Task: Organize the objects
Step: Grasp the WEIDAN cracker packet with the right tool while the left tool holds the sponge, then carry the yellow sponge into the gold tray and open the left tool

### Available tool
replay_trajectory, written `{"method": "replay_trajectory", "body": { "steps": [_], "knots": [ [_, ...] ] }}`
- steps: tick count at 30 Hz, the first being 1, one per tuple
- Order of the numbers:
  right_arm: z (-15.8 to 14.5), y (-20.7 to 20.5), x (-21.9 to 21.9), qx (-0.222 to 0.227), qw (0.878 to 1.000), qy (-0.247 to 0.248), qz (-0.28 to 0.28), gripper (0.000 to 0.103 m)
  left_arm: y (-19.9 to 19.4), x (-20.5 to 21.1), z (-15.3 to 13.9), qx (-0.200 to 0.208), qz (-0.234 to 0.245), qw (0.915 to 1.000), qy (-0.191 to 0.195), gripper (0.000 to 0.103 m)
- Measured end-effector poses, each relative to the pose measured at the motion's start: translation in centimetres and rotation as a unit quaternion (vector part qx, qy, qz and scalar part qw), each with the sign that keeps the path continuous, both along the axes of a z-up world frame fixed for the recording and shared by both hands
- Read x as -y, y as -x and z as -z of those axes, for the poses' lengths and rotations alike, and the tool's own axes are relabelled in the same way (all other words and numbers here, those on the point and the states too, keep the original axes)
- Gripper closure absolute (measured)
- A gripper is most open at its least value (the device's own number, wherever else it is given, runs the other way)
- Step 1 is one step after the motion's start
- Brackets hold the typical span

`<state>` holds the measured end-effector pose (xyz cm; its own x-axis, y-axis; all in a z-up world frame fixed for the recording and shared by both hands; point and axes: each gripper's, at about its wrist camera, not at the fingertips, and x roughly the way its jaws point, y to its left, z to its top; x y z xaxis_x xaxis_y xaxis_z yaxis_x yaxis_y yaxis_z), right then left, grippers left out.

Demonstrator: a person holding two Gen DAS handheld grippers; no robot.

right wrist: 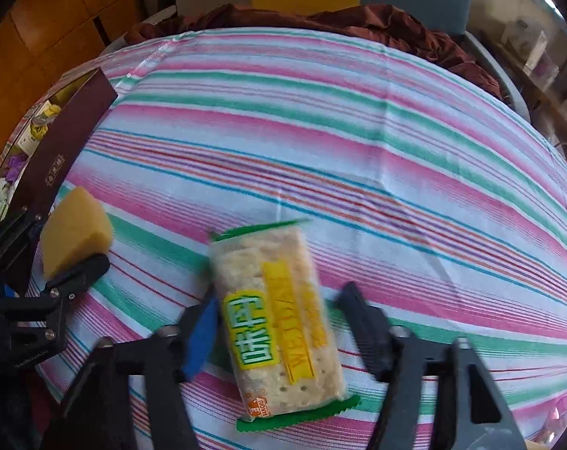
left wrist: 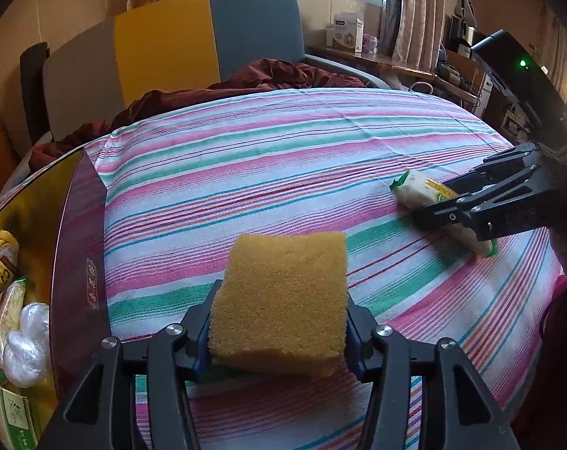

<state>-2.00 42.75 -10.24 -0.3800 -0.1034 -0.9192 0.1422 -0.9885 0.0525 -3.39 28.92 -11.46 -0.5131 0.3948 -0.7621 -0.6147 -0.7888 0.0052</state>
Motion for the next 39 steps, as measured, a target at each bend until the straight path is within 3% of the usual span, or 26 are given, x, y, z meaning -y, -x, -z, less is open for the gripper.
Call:
{"method": "replay_trajectory", "body": {
  "steps": [19,26,33,39],
  "knots": [
    [0.4,-1.1,0.3,-0.023,1.000,-0.007,-0.012,0.053,-0.4,0.2,-0.3,0.002,0.005,1.0000,0.006,0.051],
    [0.5,-1.0,0.3,-0.031,0.999,-0.003,-0.013,0.053,-3.3,3.4,-5.0,0.003,0.026,0.9985,-0.047,0.052],
    [0.6,-1.1,0.6,-0.040,0.999,-0.013,-0.014,0.053,-2.5,9.8,-7.1,0.021,-0.035,0.9956,-0.085,0.052],
    [0.6,-1.0,1.2,-0.037,0.999,-0.035,-0.013,0.053,-1.2,15.3,-7.3,0.022,-0.108,0.9900,-0.089,0.051]
  ]
}}
